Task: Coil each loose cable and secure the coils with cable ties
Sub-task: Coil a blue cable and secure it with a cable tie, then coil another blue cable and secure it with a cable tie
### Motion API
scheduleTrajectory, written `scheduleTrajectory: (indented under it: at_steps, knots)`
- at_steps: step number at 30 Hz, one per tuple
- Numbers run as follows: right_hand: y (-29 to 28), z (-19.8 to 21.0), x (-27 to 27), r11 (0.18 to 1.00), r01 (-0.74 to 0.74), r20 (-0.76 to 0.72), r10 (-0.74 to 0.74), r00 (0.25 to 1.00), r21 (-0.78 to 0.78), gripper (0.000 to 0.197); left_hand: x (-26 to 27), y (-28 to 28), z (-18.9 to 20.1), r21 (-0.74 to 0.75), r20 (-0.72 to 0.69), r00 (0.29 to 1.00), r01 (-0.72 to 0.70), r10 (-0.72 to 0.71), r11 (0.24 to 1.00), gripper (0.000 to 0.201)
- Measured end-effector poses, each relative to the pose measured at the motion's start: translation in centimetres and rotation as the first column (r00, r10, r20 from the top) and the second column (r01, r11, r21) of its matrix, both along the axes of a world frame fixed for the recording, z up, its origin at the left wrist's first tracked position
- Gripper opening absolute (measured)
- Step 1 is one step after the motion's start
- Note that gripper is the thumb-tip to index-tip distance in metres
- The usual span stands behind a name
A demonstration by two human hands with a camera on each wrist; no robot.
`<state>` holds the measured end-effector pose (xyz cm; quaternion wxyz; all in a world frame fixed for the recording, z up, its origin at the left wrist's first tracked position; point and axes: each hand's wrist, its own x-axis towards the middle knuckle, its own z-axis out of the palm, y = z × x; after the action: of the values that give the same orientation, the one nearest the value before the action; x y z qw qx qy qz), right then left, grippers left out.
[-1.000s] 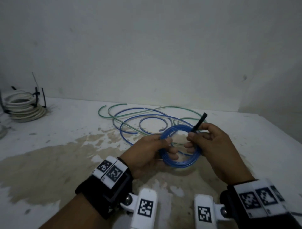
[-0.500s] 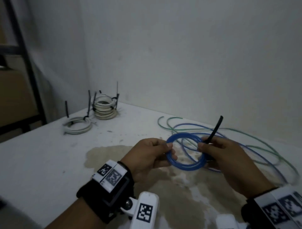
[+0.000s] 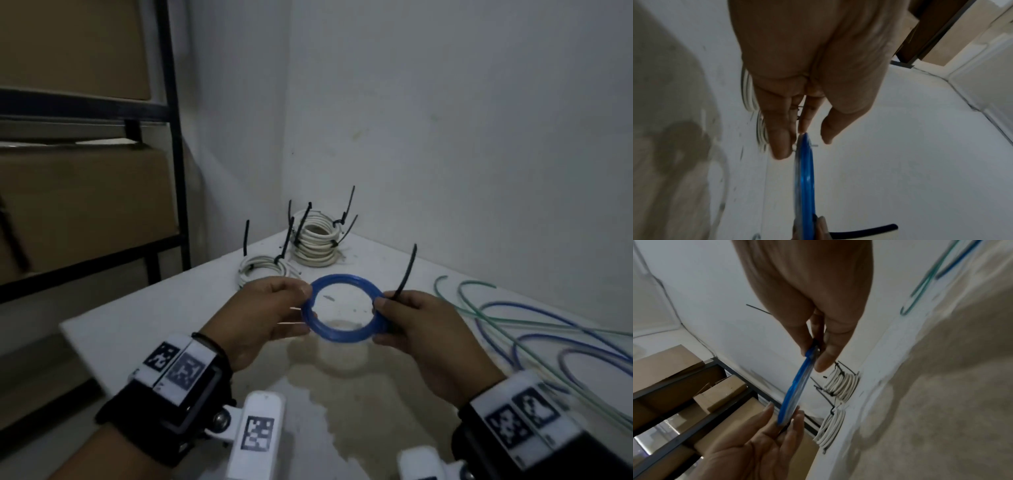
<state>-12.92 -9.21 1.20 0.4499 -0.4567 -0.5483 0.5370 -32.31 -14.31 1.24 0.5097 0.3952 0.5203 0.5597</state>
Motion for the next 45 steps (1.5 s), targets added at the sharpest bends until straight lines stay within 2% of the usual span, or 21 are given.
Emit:
scheduleTrajectory:
  at_steps: [3,5,9,12,17,20,25,30,33,35,37,40,45]
  knots:
    - [1.4,0.0,-3.6,0.999,0.026,-0.127,-0.029,0.991,-0.026,0.004,-2.2,0.5,0.1,-0.02,-0.036,0.998,-0.045,0.044,0.999,0.026]
    - [2.3,-0.2,-5.9,0.999,0.038,-0.149,-0.04,0.988,-0.021,0.005,-3.4,1.0,0.0,0.014,-0.098,0.99,-0.096,0.097,0.995,0.021]
    - [4.1,-0.4,-9.9,1.0,-0.009,-0.122,0.009,0.992,0.0,0.007,-6.6,3.1,-0.3,0.088,-0.201,0.947,-0.237,0.25,0.968,0.008]
    - [5.8,-0.8,-12.5,0.998,-0.006,-0.052,0.009,0.999,0.068,0.013,-8.9,4.8,-0.8,0.102,-0.293,0.903,-0.296,0.313,0.95,0.005]
    - [8.0,-2.5,-15.7,0.992,0.042,0.02,-0.045,0.999,0.117,0.025,-10.3,6.6,-1.9,0.133,-0.304,0.879,-0.341,0.366,0.93,0.021]
    - [9.1,-3.4,-16.2,0.988,0.077,0.069,-0.086,0.994,0.133,0.025,-10.9,7.1,-2.7,0.131,-0.276,0.884,-0.353,0.376,0.926,0.018]
    - [10.5,-3.7,-16.0,0.993,0.031,0.019,-0.033,0.999,0.114,0.027,-11.5,7.3,-3.6,0.025,-0.287,0.904,-0.323,0.316,0.946,0.012]
    - [11.6,-4.4,-16.0,0.998,0.018,0.077,-0.023,0.997,0.063,0.025,-11.5,7.4,-3.7,-0.004,-0.309,0.9,-0.323,0.306,0.946,0.02]
    - [11.7,-4.6,-15.9,1.0,-0.009,0.024,0.009,1.0,0.01,0.015,-11.5,7.4,-3.7,-0.009,-0.321,0.901,-0.31,0.291,0.951,0.025]
    - [11.7,-4.7,-16.0,1.0,-0.009,-0.017,0.009,1.0,-0.001,0.015,-11.6,7.4,-3.7,-0.006,-0.324,0.903,-0.3,0.282,0.954,0.025]
    - [11.8,-5.0,-16.2,1.0,0.001,-0.022,-0.001,1.0,0.011,0.012,-11.6,7.3,-3.9,0.003,-0.313,0.9,-0.317,0.302,0.948,0.018]
    - [12.2,-5.1,-16.5,1.0,0.027,-0.019,-0.027,0.999,0.012,0.02,-11.6,7.4,-3.8,0.013,-0.282,0.892,-0.366,0.354,0.931,0.018]
    - [12.7,-5.5,-16.5,0.999,0.045,0.043,-0.046,0.998,0.02,0.011,-11.7,7.4,-3.9,-0.011,-0.296,0.889,-0.37,0.35,0.929,0.017]
